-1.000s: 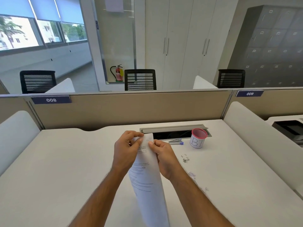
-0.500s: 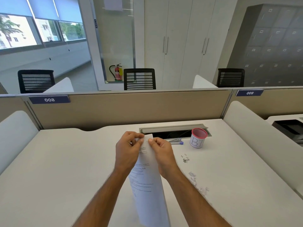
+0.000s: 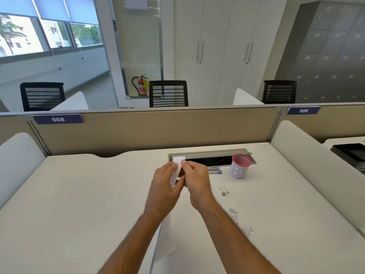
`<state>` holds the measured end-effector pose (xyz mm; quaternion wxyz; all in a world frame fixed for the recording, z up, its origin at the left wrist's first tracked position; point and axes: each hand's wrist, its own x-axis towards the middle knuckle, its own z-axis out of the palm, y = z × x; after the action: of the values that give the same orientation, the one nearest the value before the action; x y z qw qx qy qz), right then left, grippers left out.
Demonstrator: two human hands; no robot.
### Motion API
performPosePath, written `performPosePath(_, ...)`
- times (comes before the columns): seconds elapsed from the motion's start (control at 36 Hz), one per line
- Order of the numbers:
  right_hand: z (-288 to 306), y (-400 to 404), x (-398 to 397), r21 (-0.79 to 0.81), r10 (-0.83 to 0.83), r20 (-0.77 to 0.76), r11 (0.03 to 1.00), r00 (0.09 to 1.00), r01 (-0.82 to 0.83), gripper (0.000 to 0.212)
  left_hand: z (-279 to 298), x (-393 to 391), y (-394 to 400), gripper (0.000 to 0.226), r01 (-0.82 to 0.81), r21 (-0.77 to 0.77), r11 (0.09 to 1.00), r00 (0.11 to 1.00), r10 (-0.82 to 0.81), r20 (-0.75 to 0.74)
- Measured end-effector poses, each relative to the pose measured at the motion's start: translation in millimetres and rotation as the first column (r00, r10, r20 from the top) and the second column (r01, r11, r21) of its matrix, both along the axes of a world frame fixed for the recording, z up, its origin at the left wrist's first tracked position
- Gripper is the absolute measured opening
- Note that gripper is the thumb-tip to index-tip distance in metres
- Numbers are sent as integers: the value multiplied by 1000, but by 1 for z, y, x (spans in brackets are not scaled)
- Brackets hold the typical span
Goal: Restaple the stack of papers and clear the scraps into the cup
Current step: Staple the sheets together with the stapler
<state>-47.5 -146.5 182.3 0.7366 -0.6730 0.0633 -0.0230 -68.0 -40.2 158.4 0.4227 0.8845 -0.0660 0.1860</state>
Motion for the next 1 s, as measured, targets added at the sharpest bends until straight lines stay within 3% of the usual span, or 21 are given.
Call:
performPosePath(0.19, 0, 9, 2, -68, 59, 116, 996, 991, -52, 35, 10, 4, -1, 28, -58, -168, 984, 998, 59, 2)
performPosePath(0.31, -8, 17, 4, -204, 100, 142, 976, 985, -70, 29, 10, 9, 7, 21, -144, -246, 958, 989, 148, -2)
performPosePath(0.53, -15, 16, 13, -299, 163, 80, 945, 983, -133, 22, -10, 29, 35, 16, -250, -405, 879, 964, 187, -188)
performPosePath(0.86, -67, 2, 74, -465, 80, -57, 880, 995, -98, 22, -44, 48, 53, 11, -351, -414, 840, 910, 201, -363)
performPosePath(1.0, -95, -25, 123, -653, -16, -97, 755, 995, -52, 19, -48, 57, 63, 18, -341, -331, 880, 909, 218, -356)
